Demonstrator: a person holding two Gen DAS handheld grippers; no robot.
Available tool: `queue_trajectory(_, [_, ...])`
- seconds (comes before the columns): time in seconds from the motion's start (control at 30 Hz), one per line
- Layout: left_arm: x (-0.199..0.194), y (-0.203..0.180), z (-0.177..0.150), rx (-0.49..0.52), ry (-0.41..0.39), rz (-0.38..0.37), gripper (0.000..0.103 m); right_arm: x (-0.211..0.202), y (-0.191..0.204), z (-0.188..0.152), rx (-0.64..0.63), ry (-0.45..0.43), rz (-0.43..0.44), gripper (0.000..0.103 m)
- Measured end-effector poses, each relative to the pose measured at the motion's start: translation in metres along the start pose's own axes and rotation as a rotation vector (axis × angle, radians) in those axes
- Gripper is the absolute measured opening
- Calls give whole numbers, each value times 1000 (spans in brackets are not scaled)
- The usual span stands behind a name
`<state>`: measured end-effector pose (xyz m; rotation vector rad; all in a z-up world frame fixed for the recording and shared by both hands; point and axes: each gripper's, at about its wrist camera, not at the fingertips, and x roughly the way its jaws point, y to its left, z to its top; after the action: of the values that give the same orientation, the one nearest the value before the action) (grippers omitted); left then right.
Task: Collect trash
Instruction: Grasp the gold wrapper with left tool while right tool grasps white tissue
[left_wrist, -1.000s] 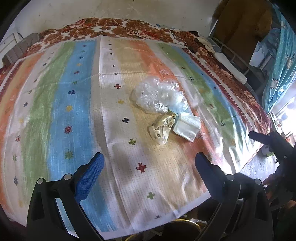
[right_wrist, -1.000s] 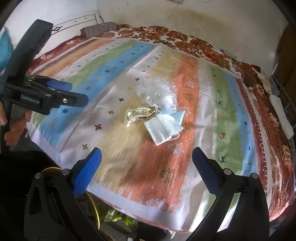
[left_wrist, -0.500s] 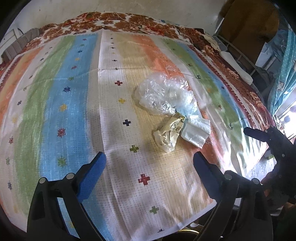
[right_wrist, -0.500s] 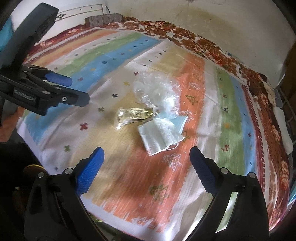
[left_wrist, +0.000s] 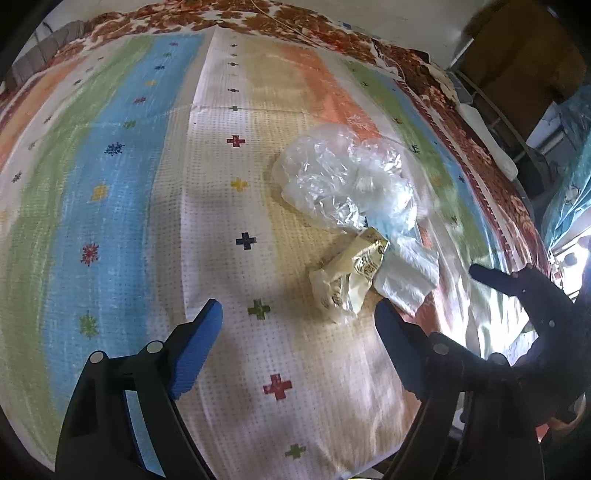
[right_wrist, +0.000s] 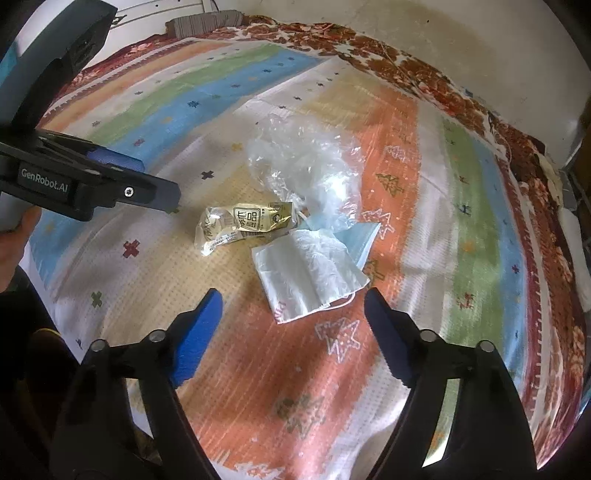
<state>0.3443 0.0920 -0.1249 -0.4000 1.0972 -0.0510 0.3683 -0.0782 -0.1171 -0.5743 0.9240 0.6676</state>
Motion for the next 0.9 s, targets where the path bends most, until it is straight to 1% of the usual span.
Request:
queue_trajectory(0.07, [4, 0, 2, -8, 3, -7, 79, 6, 0, 1, -8, 13, 2, 66])
queue_trajectory(0.13, [9, -2, 4, -9, 10, -13, 77, 12, -2, 2, -5, 22, -1, 65])
queue_trajectory(0.33, [23, -7, 7, 10, 25, 11, 72, 26, -11, 6, 14, 43, 12, 56])
queue_trajectory(0.4, [27, -5, 8, -13, 28, -8, 72, 31, -12, 5, 21, 57, 11, 50])
queue_trajectory(0.5, [32, -4, 10, -39, 27, -13, 69, 37, -14, 3, 21, 69, -1, 46])
queue_trajectory(0.6, [38, -8, 9, -28, 37, -2, 64, 41, -13, 1, 25, 80, 10, 32])
queue_trajectory(0.63, [40, -9, 9, -26, 39, -2, 63, 42, -12, 0, 24, 84, 13, 29])
queue_trajectory(0.7, [43, -11, 9, -24, 40, -2, 61, 43, -10, -2, 25, 91, 19, 18])
queue_trajectory(0.77, [45, -10, 9, -46, 36, -25, 57, 45, -8, -4, 21, 100, 18, 12])
queue_trajectory(0.8, [47, -10, 10, -57, 37, -25, 52, 45, -8, -4, 22, 103, 20, 8])
queue_trajectory(0.83, [48, -10, 10, -66, 36, -24, 45, 46, -8, -6, 27, 109, 26, 7])
queue_trajectory(0.9, [50, -11, 9, -70, 34, -22, 36, 46, -8, -7, 34, 113, 31, 5])
